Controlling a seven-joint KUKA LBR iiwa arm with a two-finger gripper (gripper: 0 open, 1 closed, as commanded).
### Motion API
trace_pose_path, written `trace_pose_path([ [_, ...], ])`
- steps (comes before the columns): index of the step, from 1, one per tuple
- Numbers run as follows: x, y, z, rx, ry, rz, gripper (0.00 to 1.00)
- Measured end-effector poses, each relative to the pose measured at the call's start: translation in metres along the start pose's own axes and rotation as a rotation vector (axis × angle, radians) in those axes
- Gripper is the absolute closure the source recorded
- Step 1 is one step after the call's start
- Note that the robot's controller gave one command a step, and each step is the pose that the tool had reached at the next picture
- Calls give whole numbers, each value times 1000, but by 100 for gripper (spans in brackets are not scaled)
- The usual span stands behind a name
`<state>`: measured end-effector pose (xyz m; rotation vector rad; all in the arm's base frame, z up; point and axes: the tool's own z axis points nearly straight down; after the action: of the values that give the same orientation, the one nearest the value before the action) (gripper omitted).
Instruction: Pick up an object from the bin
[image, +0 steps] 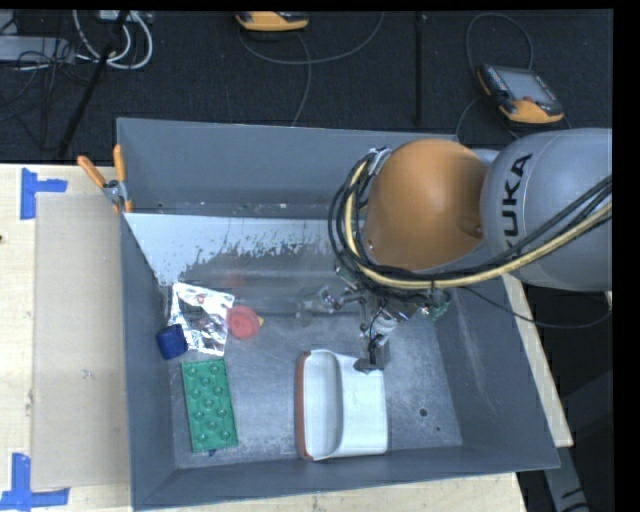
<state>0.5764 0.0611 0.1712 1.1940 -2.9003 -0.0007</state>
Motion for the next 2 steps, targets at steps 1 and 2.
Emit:
trace_pose_path([
  [1,13,-10,83,0,0,-404,0],
  [2,13,-12,80,5,-2,-398,100],
])
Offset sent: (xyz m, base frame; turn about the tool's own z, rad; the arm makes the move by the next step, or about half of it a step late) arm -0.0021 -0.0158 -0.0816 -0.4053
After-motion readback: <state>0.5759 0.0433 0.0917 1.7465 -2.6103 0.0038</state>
